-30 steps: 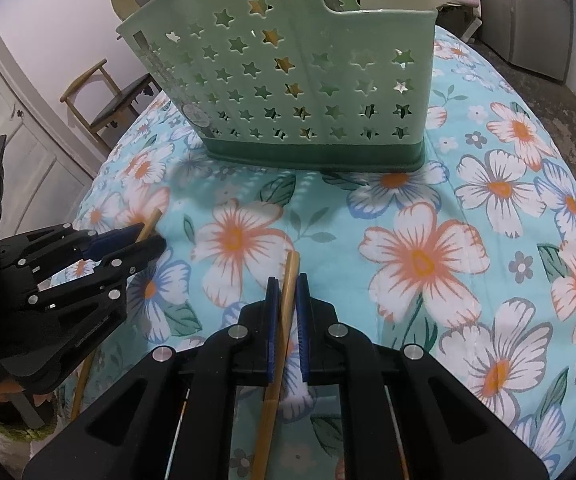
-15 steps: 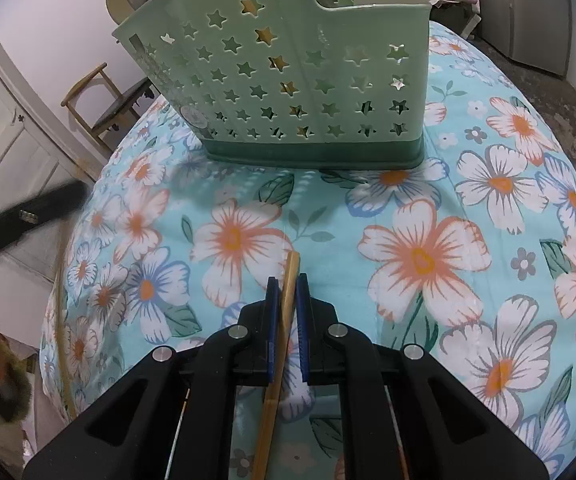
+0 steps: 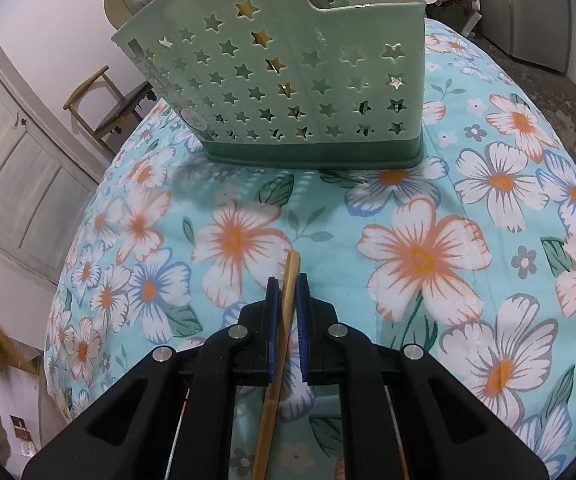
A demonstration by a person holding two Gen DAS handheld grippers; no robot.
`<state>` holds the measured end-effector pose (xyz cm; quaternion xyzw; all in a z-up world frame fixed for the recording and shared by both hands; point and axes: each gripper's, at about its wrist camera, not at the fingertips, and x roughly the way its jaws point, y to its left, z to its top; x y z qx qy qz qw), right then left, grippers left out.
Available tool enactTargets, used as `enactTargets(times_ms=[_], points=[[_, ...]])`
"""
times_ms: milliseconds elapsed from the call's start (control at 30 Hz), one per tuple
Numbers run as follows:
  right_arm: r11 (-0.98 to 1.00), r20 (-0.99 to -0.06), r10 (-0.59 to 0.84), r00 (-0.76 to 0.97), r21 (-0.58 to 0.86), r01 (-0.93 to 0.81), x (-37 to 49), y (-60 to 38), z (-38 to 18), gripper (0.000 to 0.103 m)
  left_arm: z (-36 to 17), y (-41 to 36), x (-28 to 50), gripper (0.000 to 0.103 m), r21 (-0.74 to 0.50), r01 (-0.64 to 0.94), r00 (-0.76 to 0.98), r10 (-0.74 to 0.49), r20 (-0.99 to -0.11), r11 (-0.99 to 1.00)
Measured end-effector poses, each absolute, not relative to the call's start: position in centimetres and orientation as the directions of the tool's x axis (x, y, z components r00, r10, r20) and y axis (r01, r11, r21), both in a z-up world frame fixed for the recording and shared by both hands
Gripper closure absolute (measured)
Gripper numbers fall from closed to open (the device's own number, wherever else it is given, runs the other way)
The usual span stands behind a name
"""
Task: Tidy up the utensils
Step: 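Drop the chopstick into the caddy with the left tool while the right tool carries its chopstick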
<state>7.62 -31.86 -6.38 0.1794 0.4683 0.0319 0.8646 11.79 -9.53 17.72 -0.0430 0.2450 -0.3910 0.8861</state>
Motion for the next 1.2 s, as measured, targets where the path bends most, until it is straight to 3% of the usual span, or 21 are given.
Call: enactTargets(times_ms=[233,433,567,767,833,900,1200], points=[[0.93,-0.797,0.228,0.56,0.348,0.117,7.6,-31.9,-6.4,0.094,22.3,-12.4,13.4,0.099,-0.268,0.659,0.707,-0.7,-0.095,0.702],[0.928,-0.797,0.234,0.557,0.354,0.118,7.7,-32.0,-6.4,0.094,21.2,-16.0,15.8,0.099,-0.252,0.621,0.766,-0.643,-0.007,0.742],[0.927,-0.796,0.236,0.557,0.357,0.117,7.7,-32.0,-6.4,0.094,19.1,-18.3,17.3,0.099,-0.233,0.61,0.776,-0.631,-0.019,0.757],[0.919,-0.788,0.248,0.564,0.375,0.119,7.5,-32.2,-6.5,0.094,14.8,-18.9,19.3,0.098,-0.253,0.585,0.767,-0.627,-0.136,0.77],[0.919,-0.784,0.25,0.567,0.377,0.116,7.4,-32.4,-6.4,0.094,14.3,-18.1,19.4,0.087,-0.269,0.579,0.763,-0.628,-0.156,0.77],[0.919,-0.779,0.25,0.575,0.379,0.114,7.2,-32.4,-6.2,0.094,14.3,-16.9,19.2,0.066,-0.279,0.571,0.766,-0.623,-0.159,0.773],[0.91,-0.719,0.24,0.653,0.4,0.106,5.4,-33.5,-2.4,0.095,14.5,-11.3,14.6,0.041,-0.249,0.563,0.764,-0.612,-0.206,0.788]])
